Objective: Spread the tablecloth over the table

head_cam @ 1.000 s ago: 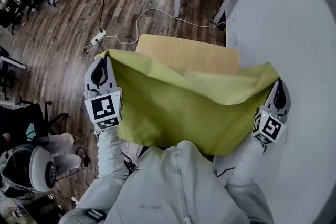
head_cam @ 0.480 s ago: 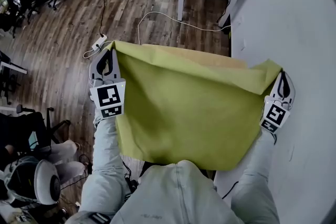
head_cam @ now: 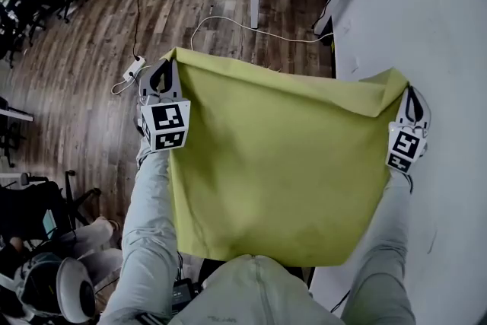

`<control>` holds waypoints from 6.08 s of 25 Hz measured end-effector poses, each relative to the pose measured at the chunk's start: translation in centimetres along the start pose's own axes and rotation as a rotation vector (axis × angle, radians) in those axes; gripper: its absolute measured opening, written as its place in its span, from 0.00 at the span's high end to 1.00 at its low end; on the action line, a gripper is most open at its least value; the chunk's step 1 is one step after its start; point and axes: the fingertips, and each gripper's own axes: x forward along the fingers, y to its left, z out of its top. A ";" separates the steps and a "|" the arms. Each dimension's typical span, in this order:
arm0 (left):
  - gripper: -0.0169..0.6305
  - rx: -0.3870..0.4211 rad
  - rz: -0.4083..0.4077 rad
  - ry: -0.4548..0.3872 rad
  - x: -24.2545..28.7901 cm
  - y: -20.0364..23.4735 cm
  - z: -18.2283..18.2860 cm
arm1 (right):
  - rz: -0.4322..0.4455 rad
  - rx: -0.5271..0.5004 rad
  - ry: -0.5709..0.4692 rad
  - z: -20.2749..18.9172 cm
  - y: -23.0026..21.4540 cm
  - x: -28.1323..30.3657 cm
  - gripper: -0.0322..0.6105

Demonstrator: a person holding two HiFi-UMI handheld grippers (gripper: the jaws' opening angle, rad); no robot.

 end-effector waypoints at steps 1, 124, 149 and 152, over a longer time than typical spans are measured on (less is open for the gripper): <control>0.93 0.007 -0.005 0.001 1.0 -0.1 -0.2 | 0.002 -0.001 0.003 -0.2 0.2 0.7 0.92; 0.94 -0.343 -0.287 0.621 -23.6 -9.6 -28.2 | 0.288 0.288 0.738 -25.4 12.7 -22.9 0.91; 0.57 -0.526 -0.319 0.710 -30.9 -11.0 -31.6 | 0.796 0.227 0.299 -2.6 33.8 -22.1 0.91; 0.57 -0.554 -0.288 0.721 -31.4 -10.9 -32.0 | 0.857 0.211 0.260 0.0 36.8 -22.5 0.91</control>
